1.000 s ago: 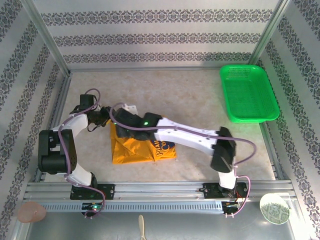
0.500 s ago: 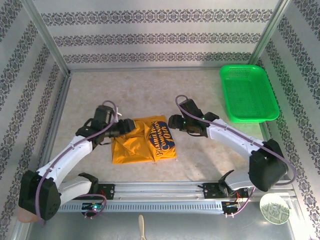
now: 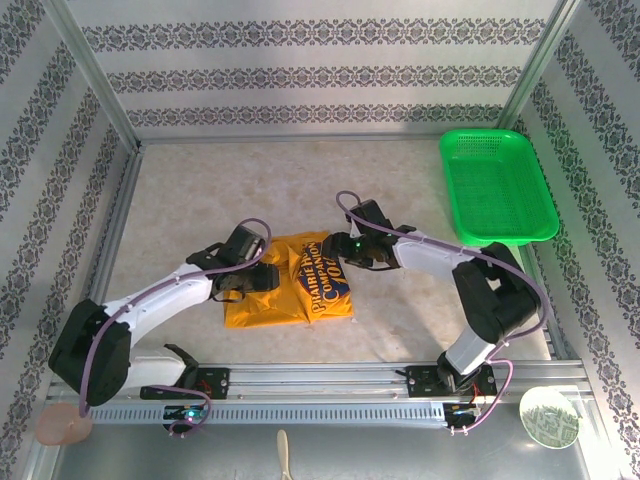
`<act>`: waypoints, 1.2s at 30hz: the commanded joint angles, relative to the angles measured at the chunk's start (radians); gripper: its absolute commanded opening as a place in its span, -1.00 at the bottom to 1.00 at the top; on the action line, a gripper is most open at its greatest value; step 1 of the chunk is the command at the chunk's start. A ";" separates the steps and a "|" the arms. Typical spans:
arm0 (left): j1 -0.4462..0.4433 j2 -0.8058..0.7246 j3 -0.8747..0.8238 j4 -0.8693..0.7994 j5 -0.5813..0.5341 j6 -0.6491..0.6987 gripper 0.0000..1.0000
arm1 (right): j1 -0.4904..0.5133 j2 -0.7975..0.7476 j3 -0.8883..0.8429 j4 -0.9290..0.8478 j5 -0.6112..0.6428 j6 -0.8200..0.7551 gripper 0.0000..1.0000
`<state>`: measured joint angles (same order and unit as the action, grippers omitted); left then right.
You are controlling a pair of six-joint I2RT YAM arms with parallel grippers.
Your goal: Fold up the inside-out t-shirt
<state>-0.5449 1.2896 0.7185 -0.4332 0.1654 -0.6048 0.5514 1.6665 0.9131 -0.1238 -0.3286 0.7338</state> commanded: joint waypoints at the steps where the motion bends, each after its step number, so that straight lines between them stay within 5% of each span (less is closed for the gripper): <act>1: -0.023 0.032 0.036 0.017 -0.041 0.036 -0.05 | -0.007 0.046 -0.011 0.065 -0.024 0.022 0.29; 3: -0.026 0.052 0.042 0.037 -0.038 0.037 -0.13 | -0.008 0.073 -0.012 0.091 -0.024 0.040 0.22; 5: -0.027 0.063 0.045 0.049 -0.034 0.037 -0.50 | -0.010 0.091 -0.015 0.112 -0.028 0.056 0.05; 8: -0.027 0.051 0.038 0.057 -0.025 0.029 -1.00 | -0.022 0.094 -0.033 0.141 -0.018 0.085 -0.51; 12: -0.026 -0.059 -0.018 0.054 -0.067 -0.042 -1.00 | -0.050 0.063 -0.064 0.161 0.011 0.113 -1.00; 22: -0.018 -0.674 -0.369 -0.077 -0.270 -0.472 -1.00 | -0.116 -0.047 -0.152 0.154 0.119 0.168 -1.00; 25: -0.018 -0.752 -0.380 -0.086 -0.267 -0.487 -0.56 | -0.115 -0.090 -0.172 0.143 0.152 0.173 -1.00; 29: -0.019 -0.690 -0.327 -0.005 -0.205 -0.450 -0.18 | -0.114 -0.153 -0.215 0.133 0.199 0.193 -1.00; 36: -0.099 -0.346 -0.257 0.368 -0.096 -0.473 -0.10 | -0.102 -0.245 -0.288 0.120 0.273 0.225 -1.00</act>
<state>-0.5953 0.8509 0.4263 -0.2810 0.0227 -1.0492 0.4412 1.4559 0.6502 0.0132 -0.1265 0.9352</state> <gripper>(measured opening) 0.447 0.064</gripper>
